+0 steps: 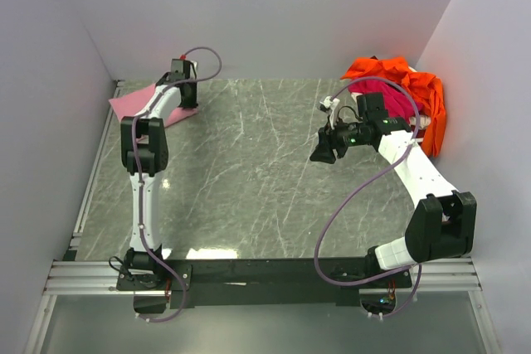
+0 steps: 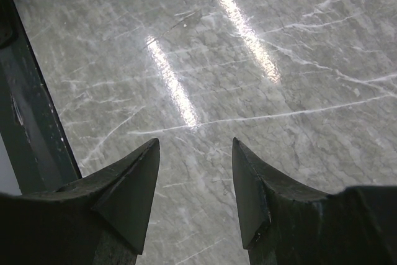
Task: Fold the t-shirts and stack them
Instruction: Neatly place the folded tshirt to the corner
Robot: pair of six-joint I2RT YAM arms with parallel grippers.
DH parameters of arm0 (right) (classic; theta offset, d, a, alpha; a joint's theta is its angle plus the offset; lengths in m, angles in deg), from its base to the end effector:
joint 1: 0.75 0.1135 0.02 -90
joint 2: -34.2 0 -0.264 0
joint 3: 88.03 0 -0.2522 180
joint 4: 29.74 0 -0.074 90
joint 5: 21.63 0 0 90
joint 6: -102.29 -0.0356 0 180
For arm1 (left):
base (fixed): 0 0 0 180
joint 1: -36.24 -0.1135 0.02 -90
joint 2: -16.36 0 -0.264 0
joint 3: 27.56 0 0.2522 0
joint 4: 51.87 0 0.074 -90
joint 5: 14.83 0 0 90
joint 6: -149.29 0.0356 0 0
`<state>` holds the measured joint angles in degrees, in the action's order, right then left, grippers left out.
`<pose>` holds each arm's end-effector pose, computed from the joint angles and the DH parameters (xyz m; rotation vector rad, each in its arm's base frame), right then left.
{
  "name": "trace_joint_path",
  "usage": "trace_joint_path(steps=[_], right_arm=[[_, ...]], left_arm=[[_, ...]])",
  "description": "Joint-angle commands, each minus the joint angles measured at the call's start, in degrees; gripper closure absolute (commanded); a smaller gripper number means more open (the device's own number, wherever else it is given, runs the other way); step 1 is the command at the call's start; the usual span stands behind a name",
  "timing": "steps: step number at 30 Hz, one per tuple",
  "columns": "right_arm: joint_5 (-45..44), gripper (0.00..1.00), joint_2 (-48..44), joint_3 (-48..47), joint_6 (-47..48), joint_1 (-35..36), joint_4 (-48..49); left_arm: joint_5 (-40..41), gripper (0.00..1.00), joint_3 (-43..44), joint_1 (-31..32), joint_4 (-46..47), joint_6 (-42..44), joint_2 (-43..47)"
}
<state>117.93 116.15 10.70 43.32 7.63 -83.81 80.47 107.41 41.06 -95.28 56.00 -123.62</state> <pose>0.2842 0.0693 0.2926 -1.0663 2.0012 0.8756 0.5444 -0.0426 0.1794 -0.0102 2.4116 0.0466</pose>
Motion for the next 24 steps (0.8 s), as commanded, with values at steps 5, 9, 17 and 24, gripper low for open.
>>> trace_joint_path(steps=[5, 9, 17, 24], right_arm=[[0.6, 0.43, -0.6, -2.5, 0.7, 0.0, -0.4], [0.7, 0.43, -1.0, -2.6, 0.9, 0.0, -0.6], [1.6, 0.43, -2.6, -2.7, 1.0, 0.0, -0.7], [2.1, 0.43, -3.4, -2.7, 0.8, 0.0, -0.9]], left_arm=[[-2.7, 0.84, -7.5, 0.0, 0.1, 1.8, 5.0], [-3.0, 0.89, -14.1, 0.0, 1.9, 1.4, 10.1], [-1.1, 0.91, -29.2, -0.4, 4.4, 1.6, 19.8], [-3.1, 0.82, -32.8, -2.4, 5.6, -1.6, 27.1]])
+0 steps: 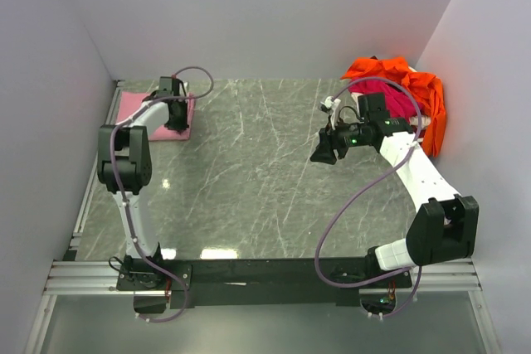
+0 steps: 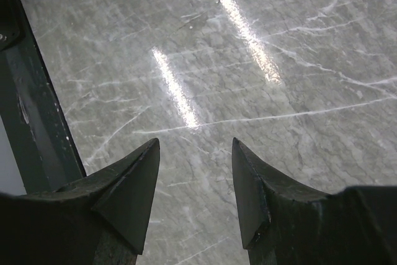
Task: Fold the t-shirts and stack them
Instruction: Neatly place the folded tshirt to the corner
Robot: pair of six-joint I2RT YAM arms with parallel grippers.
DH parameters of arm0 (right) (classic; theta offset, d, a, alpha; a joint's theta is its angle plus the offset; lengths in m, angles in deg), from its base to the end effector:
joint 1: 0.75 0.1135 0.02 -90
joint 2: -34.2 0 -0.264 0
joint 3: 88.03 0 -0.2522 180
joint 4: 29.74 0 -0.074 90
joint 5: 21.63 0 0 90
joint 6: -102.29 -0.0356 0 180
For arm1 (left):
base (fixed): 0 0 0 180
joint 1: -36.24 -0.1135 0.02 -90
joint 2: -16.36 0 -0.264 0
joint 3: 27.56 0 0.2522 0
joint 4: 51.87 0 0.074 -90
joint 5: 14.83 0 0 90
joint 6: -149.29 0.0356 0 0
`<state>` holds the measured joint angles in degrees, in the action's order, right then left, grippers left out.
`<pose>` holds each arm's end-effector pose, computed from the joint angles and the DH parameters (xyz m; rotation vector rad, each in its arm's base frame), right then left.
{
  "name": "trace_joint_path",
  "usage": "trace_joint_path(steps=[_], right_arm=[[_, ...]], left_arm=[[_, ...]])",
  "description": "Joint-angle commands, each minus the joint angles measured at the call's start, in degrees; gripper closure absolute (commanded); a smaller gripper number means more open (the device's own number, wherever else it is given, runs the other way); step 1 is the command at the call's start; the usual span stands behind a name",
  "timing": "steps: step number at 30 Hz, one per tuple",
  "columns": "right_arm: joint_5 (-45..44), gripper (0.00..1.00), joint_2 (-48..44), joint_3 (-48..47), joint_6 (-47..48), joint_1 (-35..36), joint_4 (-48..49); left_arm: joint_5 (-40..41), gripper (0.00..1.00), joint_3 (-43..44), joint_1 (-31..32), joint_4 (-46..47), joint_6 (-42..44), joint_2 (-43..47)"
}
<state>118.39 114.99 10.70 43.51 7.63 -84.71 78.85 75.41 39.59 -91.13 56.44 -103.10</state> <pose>0.2792 0.0687 0.2974 -1.0712 1.9897 0.8803 0.4527 -0.0242 0.1812 -0.0141 2.5412 0.0392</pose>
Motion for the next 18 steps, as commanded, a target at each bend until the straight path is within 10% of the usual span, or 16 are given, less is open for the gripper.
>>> trace_joint_path(steps=[1, 6, 10, 18], right_arm=[[1.7, 0.43, -2.2, -2.7, 0.7, 0.0, 0.0], [1.7, 0.43, -2.6, -2.5, 0.7, 0.1, 0.1], [1.9, 0.43, -2.3, -2.7, 0.9, 0.1, -0.2], [1.7, 0.43, -2.2, -2.7, 0.8, 0.0, -0.1]], left_arm=[[-1.6, 0.77, -1.4, -0.9, 1.9, -2.8, 8.3], [-1.6, 0.36, -7.6, -2.9, 8.7, -9.3, 20.5], [-9.1, 0.36, -8.3, -8.4, 9.2, -15.2, 22.4], [-13.8, 0.67, -5.5, -12.8, 7.4, -16.0, 14.6]])
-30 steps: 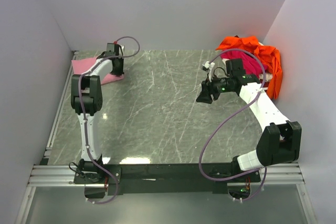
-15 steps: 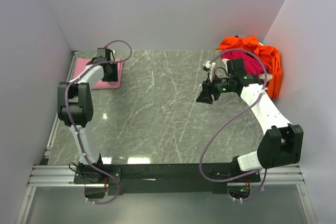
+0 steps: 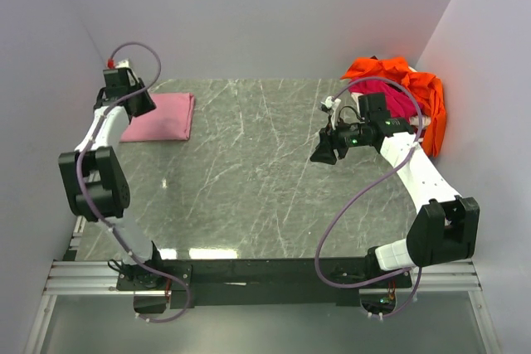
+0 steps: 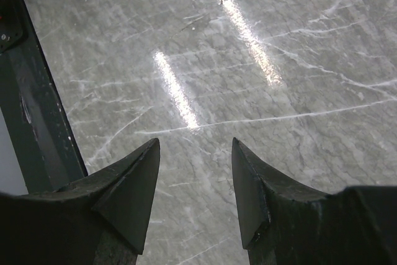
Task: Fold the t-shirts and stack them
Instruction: Neatly place the folded tshirt to the corner, then reset both grippers
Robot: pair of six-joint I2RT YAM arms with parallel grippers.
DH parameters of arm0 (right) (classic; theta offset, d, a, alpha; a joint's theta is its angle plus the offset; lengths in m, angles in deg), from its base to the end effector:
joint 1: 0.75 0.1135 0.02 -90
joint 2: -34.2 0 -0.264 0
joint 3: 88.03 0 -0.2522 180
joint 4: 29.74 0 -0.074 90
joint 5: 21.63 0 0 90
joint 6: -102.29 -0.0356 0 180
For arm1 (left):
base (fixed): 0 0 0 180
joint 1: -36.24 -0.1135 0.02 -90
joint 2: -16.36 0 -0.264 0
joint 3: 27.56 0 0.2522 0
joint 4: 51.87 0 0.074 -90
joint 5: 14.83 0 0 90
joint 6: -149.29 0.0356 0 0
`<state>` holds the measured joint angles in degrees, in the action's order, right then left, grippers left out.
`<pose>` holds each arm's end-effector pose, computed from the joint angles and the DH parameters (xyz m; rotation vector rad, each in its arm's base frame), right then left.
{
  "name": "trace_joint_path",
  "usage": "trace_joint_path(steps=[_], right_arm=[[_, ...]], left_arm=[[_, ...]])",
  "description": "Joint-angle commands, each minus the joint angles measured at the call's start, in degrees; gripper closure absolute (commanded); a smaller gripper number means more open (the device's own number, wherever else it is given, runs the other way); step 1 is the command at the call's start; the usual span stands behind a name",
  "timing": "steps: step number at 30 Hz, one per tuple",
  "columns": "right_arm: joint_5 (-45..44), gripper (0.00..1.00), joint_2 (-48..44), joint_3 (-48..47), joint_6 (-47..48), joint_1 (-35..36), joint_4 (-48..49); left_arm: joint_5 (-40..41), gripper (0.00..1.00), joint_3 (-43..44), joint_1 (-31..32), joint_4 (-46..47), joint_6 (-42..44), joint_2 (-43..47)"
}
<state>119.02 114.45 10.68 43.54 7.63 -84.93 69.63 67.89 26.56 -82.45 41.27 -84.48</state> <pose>0.2770 0.0686 0.3000 -1.0742 1.9770 0.8890 0.4041 0.0654 0.2848 -0.4741 2.1498 -0.1878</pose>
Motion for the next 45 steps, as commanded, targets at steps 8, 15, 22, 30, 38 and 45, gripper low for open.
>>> trace_joint_path(steps=[8, 15, 22, 30, 38, 45], right_arm=[[0.5, 0.43, -0.7, -2.8, 0.9, 0.0, -0.1], [0.1, 0.43, 0.0, -3.0, 1.0, 0.0, -0.3], [-1.8, 0.43, -0.7, -2.6, 0.8, 0.0, 0.4], [-8.8, 0.36, -4.7, -0.9, -0.5, -2.1, 4.2], [-29.9, 0.21, -19.6, 3.8, -15.1, -8.1, 18.1], [-55.5, 0.08, -35.6, 15.5, -28.5, -8.1, 27.0]], left_arm=[[-9.6, 0.77, 5.4, 0.2, -1.2, 0.2, -13.8], [-9.3, 0.73, 6.6, 0.2, -3.7, 2.0, -18.3], [-8.1, 0.48, 8.9, 0.1, -1.2, 3.8, -7.6], [-12.3, 0.06, -5.4, -0.7, 5.0, -0.2, 18.8], [-16.8, 0.01, -33.2, -0.7, 9.3, -6.4, 49.0], [-18.3, 0.01, -40.8, -0.1, 8.1, -4.9, 60.6]])
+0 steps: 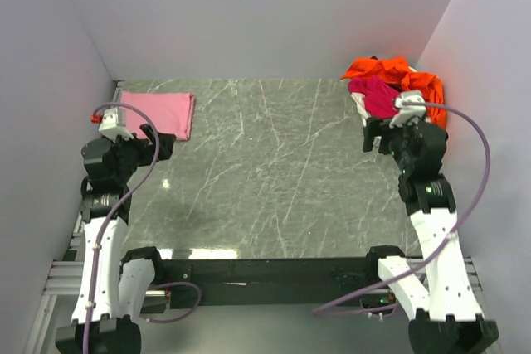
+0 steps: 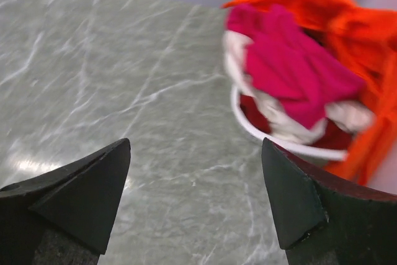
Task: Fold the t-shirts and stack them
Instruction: Reset both grippers
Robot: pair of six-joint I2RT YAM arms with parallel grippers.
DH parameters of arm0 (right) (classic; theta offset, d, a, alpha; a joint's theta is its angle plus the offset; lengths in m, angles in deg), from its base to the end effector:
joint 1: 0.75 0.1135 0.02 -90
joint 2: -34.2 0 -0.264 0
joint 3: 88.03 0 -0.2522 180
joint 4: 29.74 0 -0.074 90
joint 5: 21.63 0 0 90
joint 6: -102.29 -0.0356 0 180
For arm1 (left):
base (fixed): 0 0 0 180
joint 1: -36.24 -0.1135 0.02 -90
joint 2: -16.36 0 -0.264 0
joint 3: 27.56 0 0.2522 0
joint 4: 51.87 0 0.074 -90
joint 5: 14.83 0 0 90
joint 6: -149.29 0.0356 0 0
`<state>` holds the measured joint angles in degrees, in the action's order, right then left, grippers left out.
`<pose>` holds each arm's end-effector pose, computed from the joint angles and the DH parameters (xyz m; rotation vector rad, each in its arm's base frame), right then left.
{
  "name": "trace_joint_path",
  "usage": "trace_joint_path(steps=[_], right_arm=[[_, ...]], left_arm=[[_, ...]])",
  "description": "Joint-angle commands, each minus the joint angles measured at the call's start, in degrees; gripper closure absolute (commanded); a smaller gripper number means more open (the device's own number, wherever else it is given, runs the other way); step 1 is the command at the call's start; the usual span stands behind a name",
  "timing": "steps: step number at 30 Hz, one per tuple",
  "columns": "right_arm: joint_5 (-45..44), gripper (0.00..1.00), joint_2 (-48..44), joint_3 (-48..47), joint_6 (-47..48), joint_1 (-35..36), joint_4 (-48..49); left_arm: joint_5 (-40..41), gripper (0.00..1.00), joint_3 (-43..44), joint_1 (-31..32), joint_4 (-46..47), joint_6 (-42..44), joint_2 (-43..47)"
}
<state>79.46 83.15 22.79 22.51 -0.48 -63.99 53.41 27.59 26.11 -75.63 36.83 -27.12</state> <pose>0.1889 0.0077 0.3734 -0.3014 1.7859 0.0523 0.1796 0.0187 0.3237 -0.2329 1.7778 -0.4924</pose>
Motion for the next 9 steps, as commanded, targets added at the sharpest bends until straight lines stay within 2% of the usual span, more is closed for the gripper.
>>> trace_joint_path(steps=[1, 4, 8, 9], right_arm=[[-17.8, 0.08, -5.4, 4.5, -7.3, 0.0, 7.5], [-22.6, 0.07, -7.7, 7.9, -7.8, 0.0, 8.9], [-24.0, 0.07, -9.0, 11.0, -8.7, 0.1, 9.5], [-24.2, 0.05, -9.7, 11.6, -8.6, 0.0, 9.8]], left_arm=[[-1.6, 0.01, -1.2, 0.5, 1.1, 0.0, 4.2], [-0.3, 0.01, -2.8, 1.6, 0.5, 1.2, 5.6], [3.7, 0.01, -4.9, 4.7, -0.3, 3.0, 6.8], [4.0, 0.01, -5.2, 5.4, -1.0, 3.2, 7.0]])
